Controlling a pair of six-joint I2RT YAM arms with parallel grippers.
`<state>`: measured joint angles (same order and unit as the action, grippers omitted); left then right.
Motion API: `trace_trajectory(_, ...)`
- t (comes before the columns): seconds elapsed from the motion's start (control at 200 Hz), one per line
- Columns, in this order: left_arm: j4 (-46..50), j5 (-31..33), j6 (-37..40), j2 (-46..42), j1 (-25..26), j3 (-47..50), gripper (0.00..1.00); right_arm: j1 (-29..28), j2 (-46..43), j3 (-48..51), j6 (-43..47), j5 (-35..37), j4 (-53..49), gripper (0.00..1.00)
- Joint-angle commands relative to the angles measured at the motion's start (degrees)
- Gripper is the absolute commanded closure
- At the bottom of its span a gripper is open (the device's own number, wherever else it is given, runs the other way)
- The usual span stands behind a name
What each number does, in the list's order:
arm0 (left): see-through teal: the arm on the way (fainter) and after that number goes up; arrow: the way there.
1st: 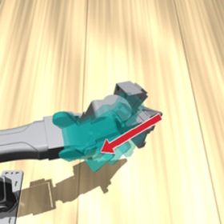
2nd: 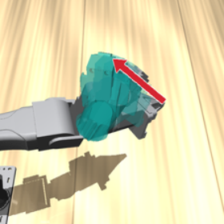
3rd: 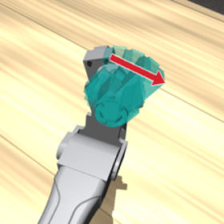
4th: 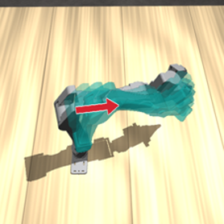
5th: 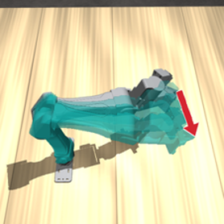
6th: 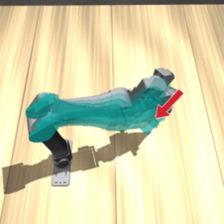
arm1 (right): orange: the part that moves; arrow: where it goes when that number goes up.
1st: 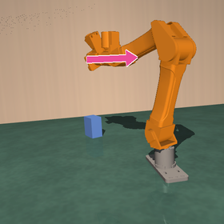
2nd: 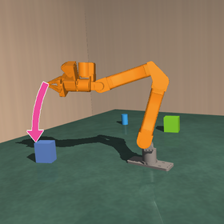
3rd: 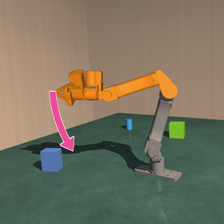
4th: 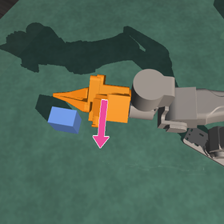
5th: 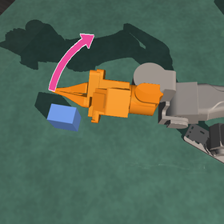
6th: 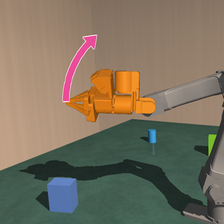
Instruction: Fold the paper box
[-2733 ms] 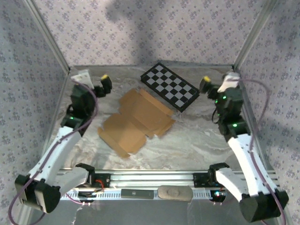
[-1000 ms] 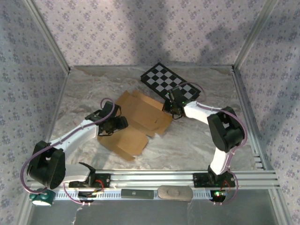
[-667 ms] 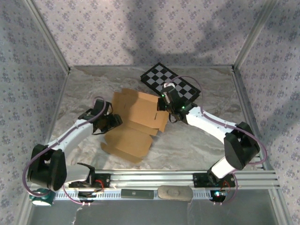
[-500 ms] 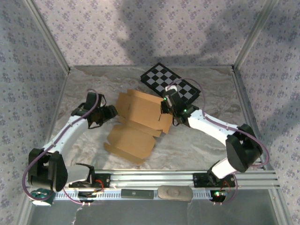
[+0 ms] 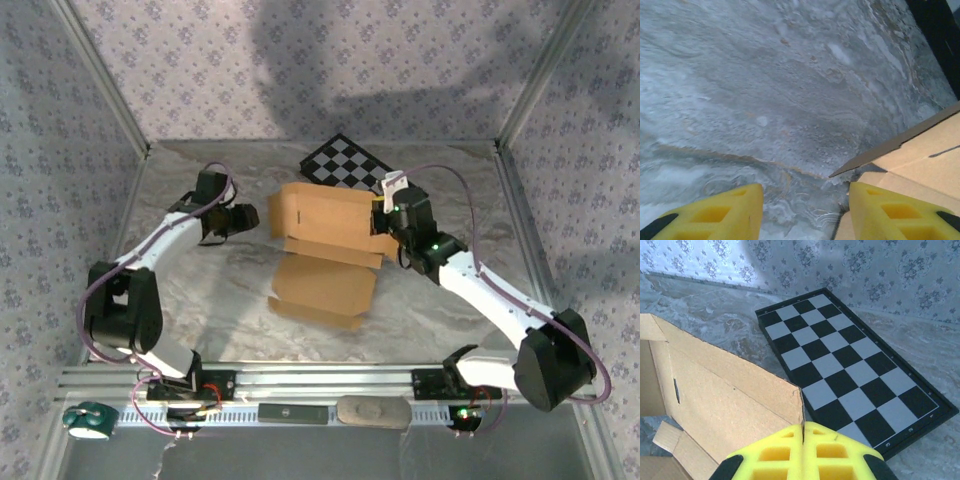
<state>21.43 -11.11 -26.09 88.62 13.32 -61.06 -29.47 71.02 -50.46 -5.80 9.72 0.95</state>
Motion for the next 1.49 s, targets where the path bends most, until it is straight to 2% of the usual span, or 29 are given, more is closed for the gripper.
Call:
trace_trajectory(0.0, -12.5, -6.4, 5.3, -0.8, 2.0, 2.2, 0.49, 2.1, 0.2, -0.9, 3.8, -6.5, 0.0, 1.0)
trace_trajectory(0.22, -20.5, -9.7, 9.9, 3.4, 3.6, 3.8, 0.46, 5.7, 0.4, -1.5, 4.4, -11.5, -0.7, 1.0)
trace_trajectory(0.33, -20.8, -10.8, 11.3, 7.2, 2.9, 1.9, 0.46, 6.7, 0.7, -2.0, 4.8, -13.5, -1.5, 1.0)
trace_trajectory(0.495, -20.6, -8.8, 12.7, 10.7, 2.6, -1.0, 0.45, 8.1, 1.5, -2.2, 4.7, -15.7, -1.9, 1.0)
trace_trajectory(0.65, -23.0, -15.1, 12.6, 13.2, 2.4, -2.1, 0.46, 8.3, 2.2, -2.1, 4.8, -16.0, -2.0, 1.0)
trace_trajectory(0.764, -24.6, -16.5, 12.5, 14.6, 2.9, -2.7, 0.48, 8.5, 2.6, -2.0, 4.8, -16.0, -1.7, 1.0)
trace_trajectory(0.849, -24.7, -17.1, 12.2, 15.1, 3.2, -3.1, 0.56, 8.7, 2.6, -1.9, 4.8, -16.2, -1.6, 1.0)
trace_trajectory(0.949, -22.1, -16.3, 13.2, 16.2, 4.0, -4.5, 0.77, 8.9, 3.0, -2.0, 4.7, -16.4, -1.2, 1.0)
trace_trajectory(1.099, -22.3, -12.4, 13.4, 15.0, 5.7, -2.7, 1.0, 8.5, 3.5, -1.9, 4.2, -15.9, -0.9, 1.0)
trace_trajectory(1.244, -24.2, -6.9, 12.7, 11.2, 6.6, 1.6, 1.0, 7.6, 2.9, -1.1, 3.8, -13.5, -0.5, 1.0)
trace_trajectory(1.429, -32.3, -1.7, 12.5, 3.3, 7.4, 10.8, 1.0, 6.4, 1.5, -0.4, 3.4, -10.5, -1.6, 1.0)
trace_trajectory(1.489, -36.7, -0.7, 14.2, 0.7, 8.1, 14.7, 1.0, 6.3, 1.0, -0.4, 3.1, -9.7, -3.0, 0.86)
